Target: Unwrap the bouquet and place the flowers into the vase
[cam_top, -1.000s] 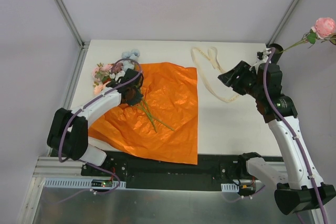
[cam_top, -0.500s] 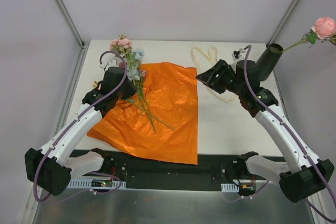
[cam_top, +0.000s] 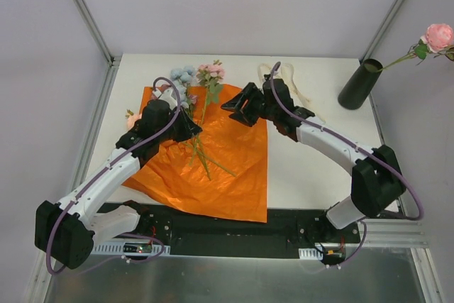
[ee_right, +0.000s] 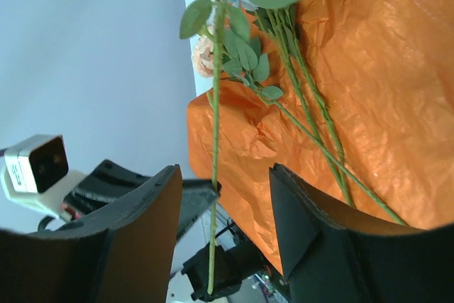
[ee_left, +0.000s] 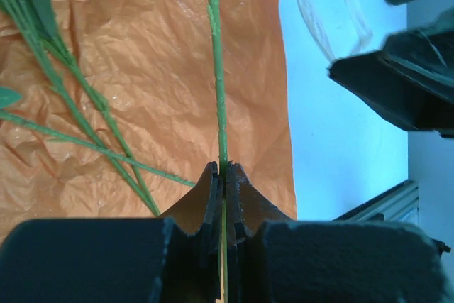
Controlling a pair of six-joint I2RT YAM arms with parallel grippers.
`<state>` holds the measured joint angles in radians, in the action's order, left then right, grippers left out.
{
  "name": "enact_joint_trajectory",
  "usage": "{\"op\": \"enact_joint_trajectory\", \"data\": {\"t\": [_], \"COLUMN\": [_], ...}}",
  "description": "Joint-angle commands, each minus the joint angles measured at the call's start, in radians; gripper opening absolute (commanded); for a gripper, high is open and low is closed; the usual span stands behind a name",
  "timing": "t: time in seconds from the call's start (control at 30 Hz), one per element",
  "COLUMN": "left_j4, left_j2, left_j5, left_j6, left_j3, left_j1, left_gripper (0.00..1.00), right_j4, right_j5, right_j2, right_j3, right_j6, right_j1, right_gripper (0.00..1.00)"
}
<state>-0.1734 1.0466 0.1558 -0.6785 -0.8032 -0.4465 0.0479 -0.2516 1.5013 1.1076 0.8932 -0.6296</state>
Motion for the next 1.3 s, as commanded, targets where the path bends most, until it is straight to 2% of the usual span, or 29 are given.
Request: {"op": "enact_joint_trajectory", "data": {"t": [0.0, 0.17, 0.37, 0.63, 0.7, 0.9, 0.93, 1.0, 1.1, 1.13, 1.23, 1.27], "left_j4": [0.146, 0.202, 0.224, 0.232, 0.233, 0.207, 0.192, 0.149, 0.091, 0.072, -0.001, -0.030], "left_j2": [-0.030, -0.016, -0.011, -0.008, -0.008, -0.026, -0.030, -0.034, -0.054, -0.059, -0.066, -0.063], "left_j5": [0.108, 0.163, 0.163, 0.160, 0.168, 0.177, 0.180, 0.189, 0.197, 0.199, 0.214, 0.221], "left_j6": [0.048, 0.037, 0.033, 0.042, 0.045, 0.057, 0.063, 0.082, 0.108, 0.117, 0.154, 0.164], "left_j3": [0.019, 0.036, 0.048, 0.058, 0.059, 0.056, 0.050, 0.032, -0.001, -0.016, -0.054, -0.068], "left_j1": [-0.014, -0.021, -0.037, -0.046, -0.049, -0.049, -0.049, -0.049, -0.049, -0.049, -0.049, -0.049], "left_gripper": [0.00, 0.00, 0.00, 0.00, 0.00, 0.00, 0.07, 0.25, 0.55, 0.70, 0.97, 0.99], "right_j4": [0.101, 0.130, 0.125, 0.030, 0.047, 0.092, 0.096, 0.098, 0.098, 0.098, 0.098, 0.098], "right_j5": [-0.011, -0.028, -0.009, 0.069, 0.071, 0.098, 0.103, 0.120, 0.153, 0.176, 0.245, 0.288], "right_j2": [0.066, 0.154, 0.218, 0.235, 0.240, 0.212, 0.203, 0.175, 0.117, 0.096, 0.022, 0.001], "right_j3": [0.112, 0.164, 0.186, 0.210, 0.210, 0.207, 0.209, 0.207, 0.204, 0.201, 0.187, 0.187], "right_j6": [0.093, 0.128, 0.187, 0.194, 0.191, 0.119, 0.101, 0.055, -0.025, -0.060, -0.181, -0.245], "right_j1": [-0.022, -0.041, -0.048, -0.064, -0.064, -0.064, -0.064, -0.064, -0.064, -0.064, -0.062, -0.062], "right_gripper": [0.58, 0.57, 0.55, 0.48, 0.43, 0.04, 0.00, 0.00, 0.00, 0.00, 0.00, 0.00]}}
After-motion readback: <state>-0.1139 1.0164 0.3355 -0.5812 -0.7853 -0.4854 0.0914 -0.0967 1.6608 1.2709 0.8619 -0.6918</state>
